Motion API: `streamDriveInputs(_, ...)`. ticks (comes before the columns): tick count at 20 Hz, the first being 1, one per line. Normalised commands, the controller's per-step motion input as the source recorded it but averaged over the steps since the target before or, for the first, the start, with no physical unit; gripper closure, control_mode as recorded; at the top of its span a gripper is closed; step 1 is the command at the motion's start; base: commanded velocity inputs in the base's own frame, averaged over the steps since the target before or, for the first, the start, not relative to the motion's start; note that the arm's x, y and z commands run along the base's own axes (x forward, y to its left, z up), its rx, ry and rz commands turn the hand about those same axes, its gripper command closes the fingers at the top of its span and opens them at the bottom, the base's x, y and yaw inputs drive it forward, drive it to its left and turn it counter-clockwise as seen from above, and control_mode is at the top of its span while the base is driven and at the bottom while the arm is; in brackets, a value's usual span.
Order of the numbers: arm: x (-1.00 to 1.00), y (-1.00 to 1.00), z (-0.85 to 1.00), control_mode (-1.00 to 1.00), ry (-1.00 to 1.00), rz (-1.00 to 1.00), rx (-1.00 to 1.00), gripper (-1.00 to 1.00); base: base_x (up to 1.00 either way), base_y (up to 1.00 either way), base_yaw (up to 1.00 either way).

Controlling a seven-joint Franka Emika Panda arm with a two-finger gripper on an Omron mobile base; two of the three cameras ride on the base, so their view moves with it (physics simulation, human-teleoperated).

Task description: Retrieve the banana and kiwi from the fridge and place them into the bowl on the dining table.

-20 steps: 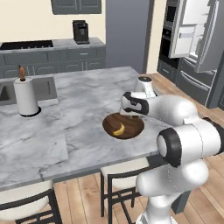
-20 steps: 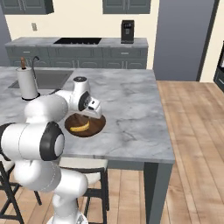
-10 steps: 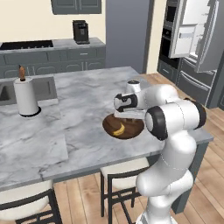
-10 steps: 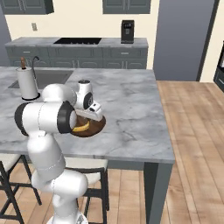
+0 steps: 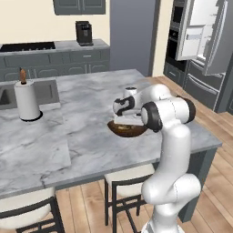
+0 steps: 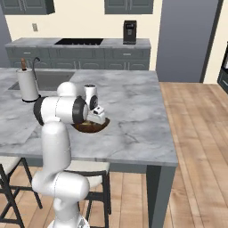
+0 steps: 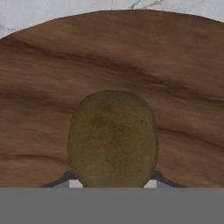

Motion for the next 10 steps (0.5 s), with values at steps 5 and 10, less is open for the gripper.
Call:
streamDriveInputs(5,0.21,0.12,-0.29,-1.0,0.07,-0.04,0.0,1.0,0.0,0.0,0.0)
streamDriveInputs(10,-0.65,0.02,0.25,-1.0,-0.19,-0.11,0.0,-1.0,0.0,0.0,0.0)
